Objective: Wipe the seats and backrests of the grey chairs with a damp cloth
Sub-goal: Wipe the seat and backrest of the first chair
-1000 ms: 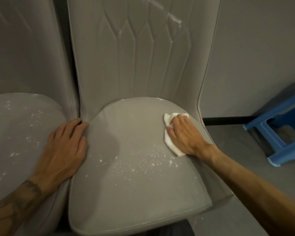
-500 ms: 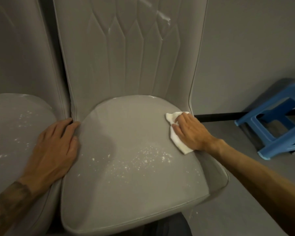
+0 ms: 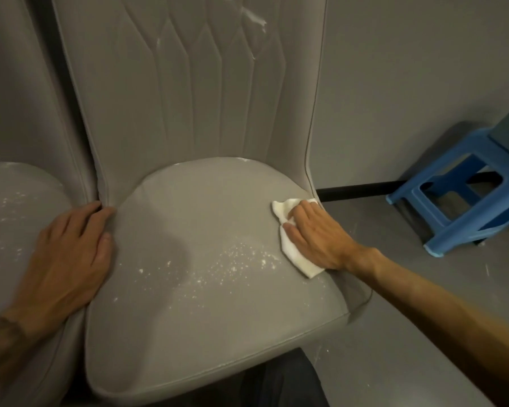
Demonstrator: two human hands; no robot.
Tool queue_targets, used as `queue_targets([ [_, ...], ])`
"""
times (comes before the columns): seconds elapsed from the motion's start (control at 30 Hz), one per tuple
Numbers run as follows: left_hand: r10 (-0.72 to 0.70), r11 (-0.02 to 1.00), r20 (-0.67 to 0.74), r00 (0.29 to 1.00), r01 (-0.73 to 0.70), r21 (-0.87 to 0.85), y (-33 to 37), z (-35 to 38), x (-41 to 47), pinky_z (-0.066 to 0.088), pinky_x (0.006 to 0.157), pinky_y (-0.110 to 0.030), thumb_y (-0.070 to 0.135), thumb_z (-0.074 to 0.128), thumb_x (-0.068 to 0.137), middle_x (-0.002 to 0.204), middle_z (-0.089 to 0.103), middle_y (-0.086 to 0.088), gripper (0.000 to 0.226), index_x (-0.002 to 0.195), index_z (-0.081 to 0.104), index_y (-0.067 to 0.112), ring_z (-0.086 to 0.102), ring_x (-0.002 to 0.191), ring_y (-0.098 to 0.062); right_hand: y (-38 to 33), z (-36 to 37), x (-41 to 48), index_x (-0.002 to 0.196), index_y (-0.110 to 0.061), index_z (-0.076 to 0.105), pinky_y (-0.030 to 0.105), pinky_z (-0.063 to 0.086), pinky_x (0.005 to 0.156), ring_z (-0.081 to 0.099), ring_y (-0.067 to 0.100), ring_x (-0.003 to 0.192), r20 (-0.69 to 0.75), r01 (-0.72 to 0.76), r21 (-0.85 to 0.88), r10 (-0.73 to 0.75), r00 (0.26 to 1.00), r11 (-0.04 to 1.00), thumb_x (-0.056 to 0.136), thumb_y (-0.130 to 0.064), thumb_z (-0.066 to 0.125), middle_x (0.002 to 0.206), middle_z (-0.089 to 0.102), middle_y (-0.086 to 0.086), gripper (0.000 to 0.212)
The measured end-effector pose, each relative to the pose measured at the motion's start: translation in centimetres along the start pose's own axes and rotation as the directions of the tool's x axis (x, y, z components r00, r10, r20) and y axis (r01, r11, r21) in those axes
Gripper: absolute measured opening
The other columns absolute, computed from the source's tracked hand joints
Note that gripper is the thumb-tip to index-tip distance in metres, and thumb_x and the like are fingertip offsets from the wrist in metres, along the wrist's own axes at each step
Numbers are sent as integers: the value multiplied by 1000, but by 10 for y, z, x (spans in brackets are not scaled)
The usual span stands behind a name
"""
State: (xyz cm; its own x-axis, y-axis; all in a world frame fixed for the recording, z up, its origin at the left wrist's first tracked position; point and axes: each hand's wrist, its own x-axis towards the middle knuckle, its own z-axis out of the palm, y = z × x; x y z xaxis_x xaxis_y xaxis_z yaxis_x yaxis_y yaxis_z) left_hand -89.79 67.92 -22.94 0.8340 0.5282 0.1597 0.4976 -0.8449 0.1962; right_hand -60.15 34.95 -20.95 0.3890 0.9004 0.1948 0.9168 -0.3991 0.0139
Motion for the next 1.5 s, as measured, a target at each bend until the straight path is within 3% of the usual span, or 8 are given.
queue_targets([
  [0.17, -11, 1000, -19, 1000, 11, -7, 8, -3, 0, 42, 105, -62, 36, 25, 102, 148, 49, -23, 58, 145, 51, 5, 52, 126, -48, 14, -9, 8, 92, -9, 47, 44, 43, 85, 46, 25, 85, 46, -246, 10, 246, 968, 969, 105, -33, 38, 96, 51, 9, 29],
  [0.33, 25, 999, 54, 998, -27, 32, 5, -4, 0, 38, 110, -64, 36, 18, 103, 152, 47, -27, 67, 150, 48, -2, 46, 136, -50, -4, -6, -25, 95, -21, 43, 29, 40, 78, 41, 15, 80, 65, -60, 109, 53, 996, 992, 106, -39, 33, 94, 46, -3, 24],
  [0.5, 2, 1000, -13, 1000, -2, 9, 7, -3, 0, 40, 107, -62, 35, 24, 100, 148, 50, -26, 63, 145, 51, 0, 50, 128, -50, 0, -11, -15, 96, -11, 48, 39, 41, 85, 43, 21, 87, 57, -275, -55, 278, 959, 960, 106, -36, 26, 99, 49, 5, 35],
  [0.7, 18, 1000, -2, 1000, -18, 21, 1, 1, 1, 40, 110, -62, 36, 22, 102, 150, 49, -25, 62, 146, 50, 1, 50, 131, -49, -36, -12, -53, 98, -22, 43, 28, 40, 78, 39, 12, 80, -11, -170, 126, 173, 985, 977, 107, -41, 28, 94, 43, -5, 26],
  [0.87, 25, 1000, -65, 998, -24, 18, 5, -1, -1, 42, 106, -60, 33, 29, 100, 148, 49, -22, 57, 144, 51, 5, 51, 126, -47, -49, -12, -45, 99, -16, 47, 38, 39, 84, 36, 18, 84, 6, -297, -57, 298, 954, 953, 107, -35, 14, 96, 44, 0, 38],
  [1.1, 37, 999, -86, 996, -36, 5, 6, -2, -2, 43, 106, -58, 31, 31, 101, 147, 49, -21, 54, 143, 52, 5, 51, 125, -45, -57, -17, -54, 106, -17, 48, 35, 41, 82, 41, 16, 86, 42, -221, 28, 220, 975, 975, 108, -38, 21, 100, 46, -2, 34],
  [1.2, 33, 999, -66, 997, -32, 9, 8, -3, -3, 42, 108, -58, 31, 30, 102, 146, 50, -23, 55, 143, 52, 2, 51, 126, -45, -55, -21, -56, 97, -13, 49, 42, 43, 80, 40, 21, 81, -64, -389, 10, 389, 919, 921, 107, -31, 27, 92, 46, 3, 31],
  [1.5, 36, 999, -38, 999, -36, 5, 12, -19, -22, 42, 110, -54, 40, 29, 104, 145, 56, -21, 59, 139, 59, 3, 56, 129, -41, -64, -17, -45, 97, -15, 47, 38, 41, 78, 39, 19, 81, -10, -299, 24, 300, 954, 954, 107, -33, 29, 93, 46, 2, 27],
])
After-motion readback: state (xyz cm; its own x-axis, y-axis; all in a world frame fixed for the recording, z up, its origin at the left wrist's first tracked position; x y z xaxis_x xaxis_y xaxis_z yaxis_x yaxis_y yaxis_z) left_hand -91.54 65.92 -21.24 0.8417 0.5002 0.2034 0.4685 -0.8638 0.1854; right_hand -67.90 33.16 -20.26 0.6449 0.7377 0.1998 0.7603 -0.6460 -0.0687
